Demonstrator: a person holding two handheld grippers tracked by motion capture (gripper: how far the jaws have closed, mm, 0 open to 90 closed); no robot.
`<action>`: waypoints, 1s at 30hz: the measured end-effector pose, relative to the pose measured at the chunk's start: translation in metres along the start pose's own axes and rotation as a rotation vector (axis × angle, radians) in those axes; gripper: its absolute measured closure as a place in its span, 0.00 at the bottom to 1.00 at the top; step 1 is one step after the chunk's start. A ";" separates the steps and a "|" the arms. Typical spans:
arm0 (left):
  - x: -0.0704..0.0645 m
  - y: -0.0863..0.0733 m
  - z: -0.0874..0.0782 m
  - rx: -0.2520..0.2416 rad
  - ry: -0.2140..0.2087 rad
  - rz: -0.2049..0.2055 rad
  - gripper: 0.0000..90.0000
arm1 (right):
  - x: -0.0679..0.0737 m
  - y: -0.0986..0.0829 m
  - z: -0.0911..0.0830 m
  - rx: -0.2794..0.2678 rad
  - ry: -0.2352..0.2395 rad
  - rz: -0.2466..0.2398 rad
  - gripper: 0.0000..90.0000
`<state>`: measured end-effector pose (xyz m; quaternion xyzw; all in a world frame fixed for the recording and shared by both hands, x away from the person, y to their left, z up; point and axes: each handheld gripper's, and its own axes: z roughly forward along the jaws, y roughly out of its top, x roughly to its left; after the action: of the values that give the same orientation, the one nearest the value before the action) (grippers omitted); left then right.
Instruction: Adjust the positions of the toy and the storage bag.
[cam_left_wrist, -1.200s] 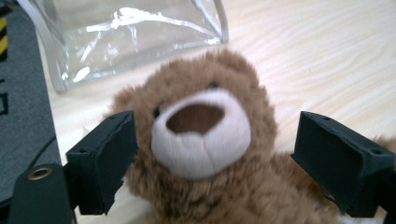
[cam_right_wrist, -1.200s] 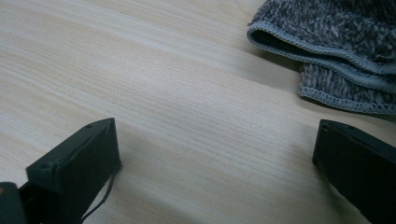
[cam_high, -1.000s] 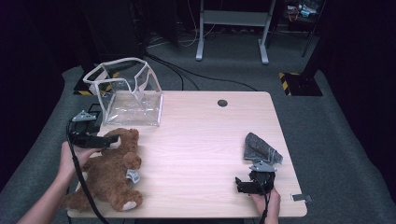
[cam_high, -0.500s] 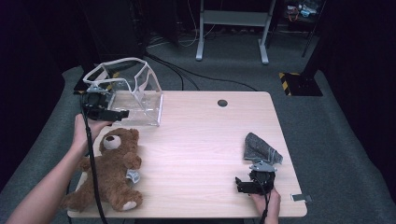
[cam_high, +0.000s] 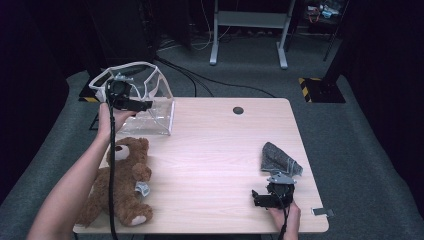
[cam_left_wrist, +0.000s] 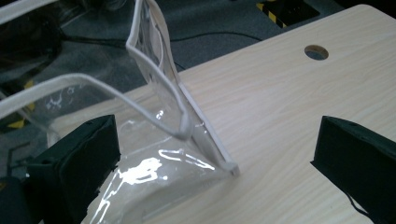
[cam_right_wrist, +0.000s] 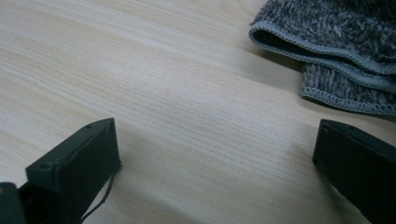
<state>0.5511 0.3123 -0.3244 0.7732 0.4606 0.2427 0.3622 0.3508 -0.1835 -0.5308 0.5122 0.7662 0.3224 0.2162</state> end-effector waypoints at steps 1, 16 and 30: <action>0.000 0.002 0.003 0.001 -0.002 0.010 0.00 | 0.000 0.000 0.000 0.001 -0.001 -0.005 0.00; 0.000 0.007 0.032 0.021 0.083 0.044 0.34 | 0.000 0.000 0.000 0.001 0.000 -0.005 0.00; 0.000 0.005 0.047 0.099 0.124 0.094 0.83 | -0.001 0.000 0.000 0.002 0.000 -0.007 0.00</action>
<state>0.5869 0.2954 -0.3495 0.7943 0.4568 0.2837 0.2828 0.3509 -0.1841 -0.5309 0.5096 0.7682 0.3212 0.2167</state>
